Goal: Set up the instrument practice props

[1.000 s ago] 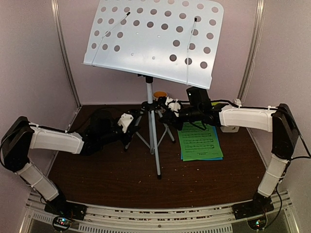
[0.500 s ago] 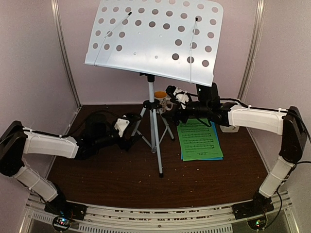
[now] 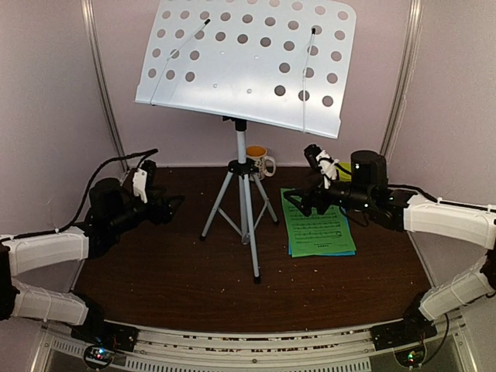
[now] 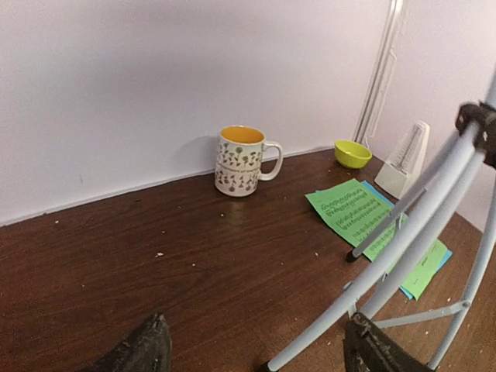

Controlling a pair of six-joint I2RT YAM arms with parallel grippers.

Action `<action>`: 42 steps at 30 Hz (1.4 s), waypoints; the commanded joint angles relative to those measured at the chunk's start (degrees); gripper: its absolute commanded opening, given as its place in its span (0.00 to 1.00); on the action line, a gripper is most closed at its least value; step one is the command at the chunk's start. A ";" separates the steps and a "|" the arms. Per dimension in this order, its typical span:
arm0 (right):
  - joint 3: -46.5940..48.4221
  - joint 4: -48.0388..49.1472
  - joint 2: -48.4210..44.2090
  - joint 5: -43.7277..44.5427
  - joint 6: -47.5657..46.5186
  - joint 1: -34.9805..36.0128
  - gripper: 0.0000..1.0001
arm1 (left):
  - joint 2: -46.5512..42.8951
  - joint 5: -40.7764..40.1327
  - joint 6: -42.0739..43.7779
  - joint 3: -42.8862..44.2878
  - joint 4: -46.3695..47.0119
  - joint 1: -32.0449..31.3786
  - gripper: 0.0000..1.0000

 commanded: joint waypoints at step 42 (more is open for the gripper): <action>15.30 -2.15 -18.53 -12.58 37.64 -4.97 0.73 | 10.30 49.97 -44.59 51.83 7.44 24.97 0.74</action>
